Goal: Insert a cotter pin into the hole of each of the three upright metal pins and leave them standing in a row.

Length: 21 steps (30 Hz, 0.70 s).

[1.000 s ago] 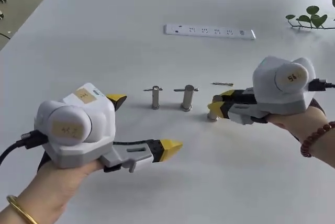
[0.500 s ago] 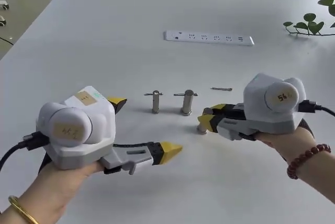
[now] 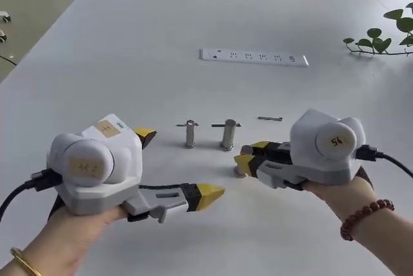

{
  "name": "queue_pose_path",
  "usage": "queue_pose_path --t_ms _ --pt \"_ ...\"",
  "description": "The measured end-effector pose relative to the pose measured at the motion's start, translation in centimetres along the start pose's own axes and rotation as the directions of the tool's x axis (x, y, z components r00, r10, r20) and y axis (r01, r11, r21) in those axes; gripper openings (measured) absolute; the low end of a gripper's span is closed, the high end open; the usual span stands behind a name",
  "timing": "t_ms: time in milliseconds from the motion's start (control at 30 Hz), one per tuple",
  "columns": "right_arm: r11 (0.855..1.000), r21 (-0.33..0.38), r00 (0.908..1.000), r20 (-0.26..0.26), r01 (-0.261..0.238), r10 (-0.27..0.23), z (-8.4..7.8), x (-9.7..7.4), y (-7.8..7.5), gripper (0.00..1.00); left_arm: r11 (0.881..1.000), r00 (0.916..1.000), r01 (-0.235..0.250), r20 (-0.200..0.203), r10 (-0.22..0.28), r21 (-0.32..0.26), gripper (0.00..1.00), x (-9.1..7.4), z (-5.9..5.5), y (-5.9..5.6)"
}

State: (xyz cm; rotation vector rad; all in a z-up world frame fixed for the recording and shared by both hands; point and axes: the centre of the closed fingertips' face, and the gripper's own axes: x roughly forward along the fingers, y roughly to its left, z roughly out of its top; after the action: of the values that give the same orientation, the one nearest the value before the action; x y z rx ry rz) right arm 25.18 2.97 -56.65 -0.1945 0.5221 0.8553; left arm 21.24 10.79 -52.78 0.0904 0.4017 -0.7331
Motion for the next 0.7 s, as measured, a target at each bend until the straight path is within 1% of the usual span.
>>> queue_pose_path --t_ms 67,100,133,300,367,400,500,567,700 --pt "0.999 0.039 0.9998 0.01 0.014 -0.014 0.0 0.1 0.0 0.1 1.0 1.0 0.0 -0.003 0.0 0.004 0.91 0.0 -0.1 0.0" --pt "0.998 0.066 0.9996 0.027 0.007 -0.009 0.2 0.1 0.1 0.11 1.0 1.0 -0.001 -0.002 0.001 0.005 0.91 0.0 0.0 0.0" --pt "0.998 0.069 0.9995 0.032 0.004 -0.006 0.3 0.1 0.2 0.13 1.0 1.0 -0.002 -0.002 0.002 0.005 0.91 0.0 0.0 0.1" --pt "0.991 0.128 0.9973 0.057 0.038 -0.046 1.0 -0.3 -0.2 0.18 1.0 0.9999 -0.009 -0.004 0.009 0.005 0.92 -0.1 -0.1 0.3" --pt "0.987 0.156 0.9952 0.075 0.05 -0.062 1.2 -0.5 -0.3 0.2 1.0 0.9999 -0.009 -0.007 0.009 0.003 0.92 0.0 -0.1 0.4" --pt "0.986 0.16 0.995 0.081 0.045 -0.059 1.3 -0.7 -0.1 0.21 1.0 0.9999 -0.009 -0.007 0.009 0.004 0.92 0.0 -0.1 0.4" --pt "0.984 0.168 0.9945 0.08 0.054 -0.068 1.2 -1.3 0.0 0.23 1.0 1.0 -0.005 -0.006 0.005 0.005 0.93 0.0 -0.1 0.3" --pt "0.98 0.194 0.9929 0.094 0.053 -0.072 1.4 -1.8 0.0 0.23 1.0 0.9999 -0.008 -0.009 0.009 0.005 0.92 -0.1 -0.1 0.3" --pt "0.976 0.212 0.9909 0.109 0.055 -0.08 1.6 -3.1 0.0 0.23 1.0 0.9998 -0.007 -0.018 0.007 0.003 0.92 0.0 -0.3 0.3"
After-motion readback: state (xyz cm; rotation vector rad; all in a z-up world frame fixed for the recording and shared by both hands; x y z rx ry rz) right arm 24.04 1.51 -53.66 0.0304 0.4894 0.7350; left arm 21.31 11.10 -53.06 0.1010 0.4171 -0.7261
